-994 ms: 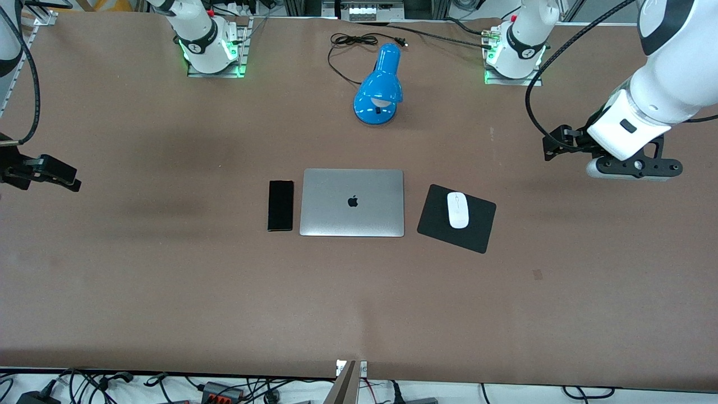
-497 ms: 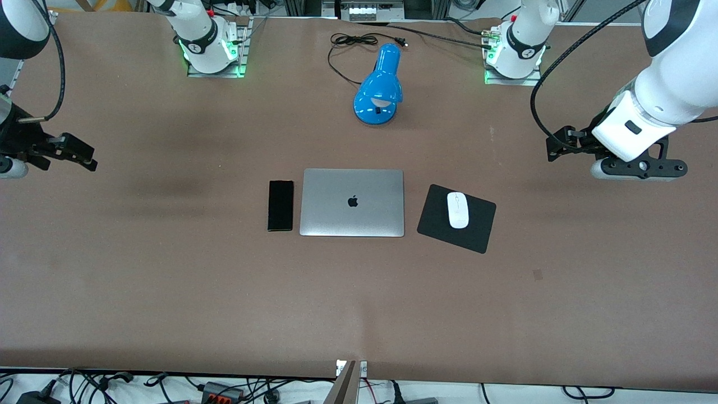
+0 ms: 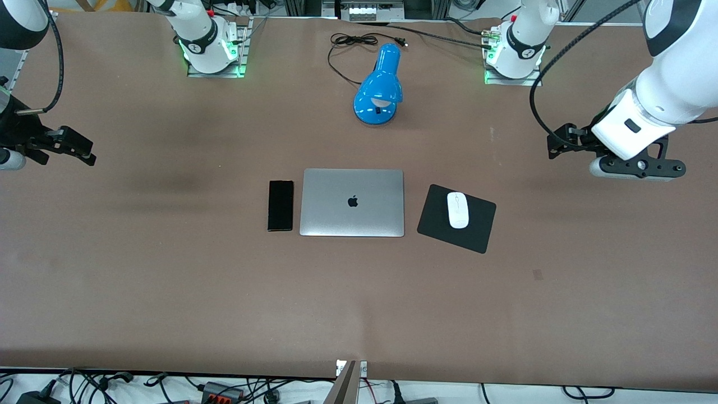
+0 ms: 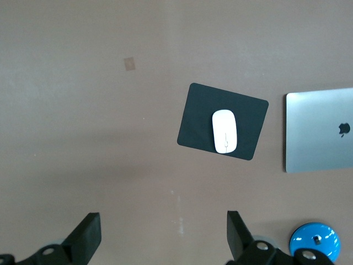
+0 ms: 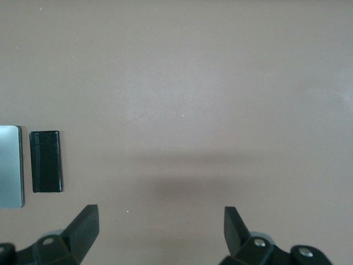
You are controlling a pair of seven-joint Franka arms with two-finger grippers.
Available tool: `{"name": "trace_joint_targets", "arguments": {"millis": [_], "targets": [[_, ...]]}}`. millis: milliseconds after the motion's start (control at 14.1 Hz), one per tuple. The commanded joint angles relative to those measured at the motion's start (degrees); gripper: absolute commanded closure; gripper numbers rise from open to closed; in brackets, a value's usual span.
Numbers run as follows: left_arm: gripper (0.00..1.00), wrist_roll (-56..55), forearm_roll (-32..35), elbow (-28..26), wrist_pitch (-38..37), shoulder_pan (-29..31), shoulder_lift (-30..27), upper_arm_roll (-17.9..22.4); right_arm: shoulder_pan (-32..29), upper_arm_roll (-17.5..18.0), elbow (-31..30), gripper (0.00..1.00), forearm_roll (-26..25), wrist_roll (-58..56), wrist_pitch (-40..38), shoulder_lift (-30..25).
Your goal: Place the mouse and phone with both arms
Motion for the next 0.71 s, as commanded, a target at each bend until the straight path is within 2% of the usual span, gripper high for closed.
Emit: {"name": "trace_joint_targets", "arguments": {"millis": [0,142,426,639], "targets": [[0.0,2.31,-1.27,0.56,-0.67,-0.19,-0.83,0.63,0.45,-0.39,0.44,0.0,0.65,-1.15,0.04,-0.44],[0.0,2.04,-1.45,1.79,-0.14,0.34,-0.57,1.25,0.36,-0.39,0.71,0.0,0.65,-1.07,-0.31,-0.27],[0.0,2.92,-0.74,2.94,-1.81,0.08,-1.45,0.02,0.45,-0.3,0.71,0.0,0.65,-0.89,-0.4,-0.27],[0.0,2.83,-1.27,2.94,-0.76,0.43,-1.36,-0.07,-1.83,1.1,0.62,0.0,0.65,-1.15,-0.4,-0.27]]}}
